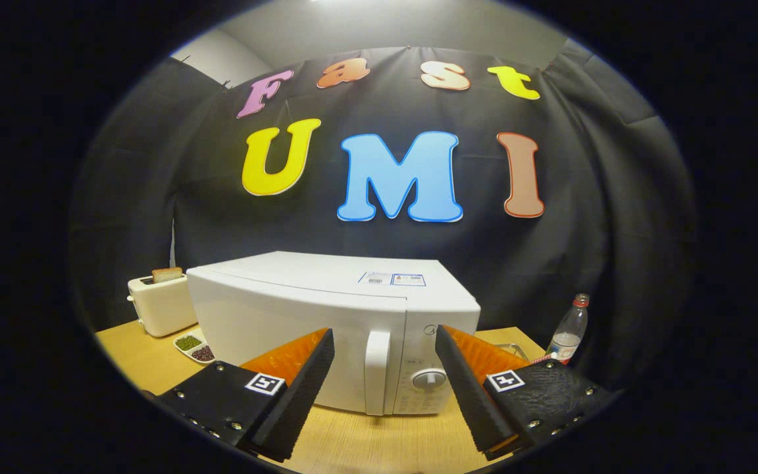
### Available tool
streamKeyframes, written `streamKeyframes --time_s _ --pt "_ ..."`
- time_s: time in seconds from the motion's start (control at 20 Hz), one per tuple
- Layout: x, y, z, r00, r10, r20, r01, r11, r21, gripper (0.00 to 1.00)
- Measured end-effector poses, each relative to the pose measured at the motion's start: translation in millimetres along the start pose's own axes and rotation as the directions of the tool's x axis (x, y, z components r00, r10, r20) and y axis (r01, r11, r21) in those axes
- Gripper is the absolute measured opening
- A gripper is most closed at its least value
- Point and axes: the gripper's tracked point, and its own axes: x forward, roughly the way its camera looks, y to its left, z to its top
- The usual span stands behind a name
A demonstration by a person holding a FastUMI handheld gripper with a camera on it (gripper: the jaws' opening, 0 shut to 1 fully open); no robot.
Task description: Open the microwave, put the food inside, and close the microwave door.
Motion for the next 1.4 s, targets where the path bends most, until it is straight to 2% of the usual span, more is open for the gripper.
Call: streamKeyframes --time_s 0.3,0.45,0.5,0.55,0.65,0.8,0.85,0.9,0.95,1.1,1.15,1.2,1.25,1.3,1.4 --pt "33.5 8.5 -41.5 0.995 0.006 -0.098 -0.003 0.999 0.038 0.94" --pt "40.9 11.5 -55.9 0.990 0.009 -0.139 -0.001 0.998 0.061 0.78" --pt "43.4 11.9 -59.7 0.988 0.011 -0.153 0.000 0.998 0.068 0.77" --pt "43.9 4.3 -61.8 0.987 -0.032 -0.158 0.041 0.997 0.058 0.77" --pt "45.2 2.6 -60.1 0.988 -0.033 -0.152 0.046 0.995 0.088 0.33" --pt "44.3 4.9 -60.5 0.986 -0.034 -0.162 0.052 0.993 0.104 0.33" --pt "47.3 4.5 -60.9 0.985 -0.042 -0.170 0.058 0.994 0.095 0.26" --pt "47.2 4.3 -60.2 0.982 -0.059 -0.180 0.074 0.994 0.081 0.26" --pt "46.6 3.6 -61.2 0.978 -0.070 -0.197 0.085 0.994 0.071 0.17" --pt "47.0 4.3 -62.4 0.973 -0.049 -0.224 0.072 0.993 0.094 0.17" --pt "44.6 4.9 -62.3 0.973 -0.032 -0.228 0.054 0.994 0.091 0.10" --pt "45.7 5.7 -61.9 0.973 -0.023 -0.229 0.044 0.995 0.087 0.11" --pt "43.2 4.6 -60.0 0.972 -0.022 -0.233 0.040 0.996 0.075 0.10" --pt "44.5 4.4 -60.4 0.973 -0.034 -0.227 0.048 0.997 0.055 0.05" --pt "43.3 3.2 -62.0 0.971 -0.049 -0.232 0.062 0.997 0.047 0.04"
